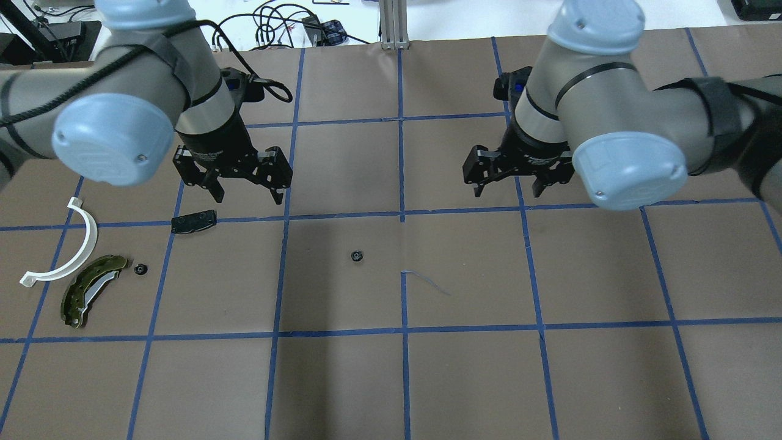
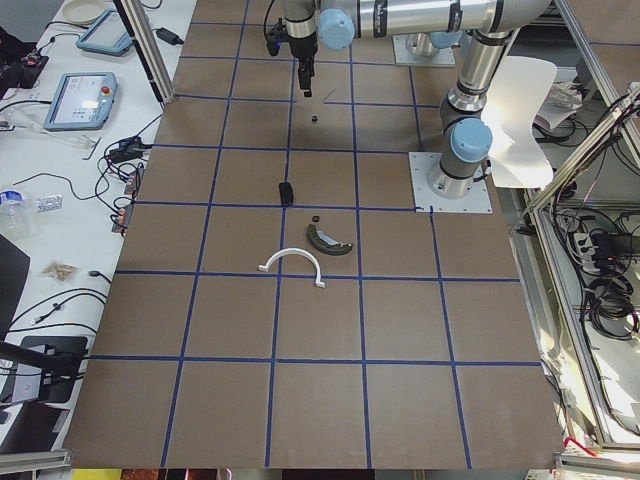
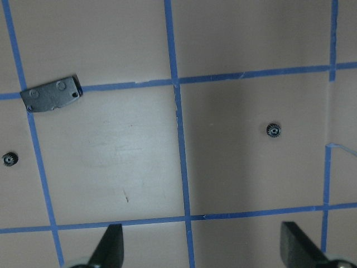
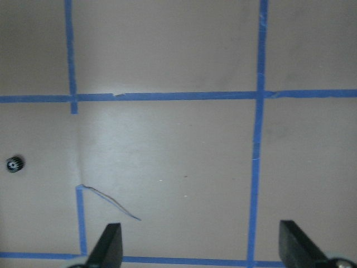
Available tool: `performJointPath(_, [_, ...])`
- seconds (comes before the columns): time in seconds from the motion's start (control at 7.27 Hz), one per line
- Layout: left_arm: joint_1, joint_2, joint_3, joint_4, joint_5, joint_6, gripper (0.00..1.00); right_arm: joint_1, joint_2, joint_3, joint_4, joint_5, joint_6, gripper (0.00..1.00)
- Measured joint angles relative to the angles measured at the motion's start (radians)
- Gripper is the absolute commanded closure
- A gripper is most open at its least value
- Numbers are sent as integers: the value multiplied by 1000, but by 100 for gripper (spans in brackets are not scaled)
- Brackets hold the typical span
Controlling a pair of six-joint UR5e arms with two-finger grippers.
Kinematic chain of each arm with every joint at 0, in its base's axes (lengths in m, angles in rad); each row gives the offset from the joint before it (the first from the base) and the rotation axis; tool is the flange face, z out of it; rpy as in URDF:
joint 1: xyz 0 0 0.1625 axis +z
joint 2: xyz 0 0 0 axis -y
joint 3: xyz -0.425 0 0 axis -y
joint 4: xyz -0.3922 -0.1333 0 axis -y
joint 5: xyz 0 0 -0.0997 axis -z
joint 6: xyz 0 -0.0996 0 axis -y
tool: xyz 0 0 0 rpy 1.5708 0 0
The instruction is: Place bearing gear from tray to pile
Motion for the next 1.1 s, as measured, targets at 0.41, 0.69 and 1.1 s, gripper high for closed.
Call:
performJointPath(0.41, [-43,-94,-213,391,-3,-86,0,-91,-33,-107,192,-28,-40,0])
performJointPath(0.69, [-128,-158,-237,501,-3,-238,0,-117,-47,-171,286,-18,-62,0])
performJointPath(1.1, [-212,-230,-232,598,-9,-339,0,-115,-71,-176,316,-22,-66,0])
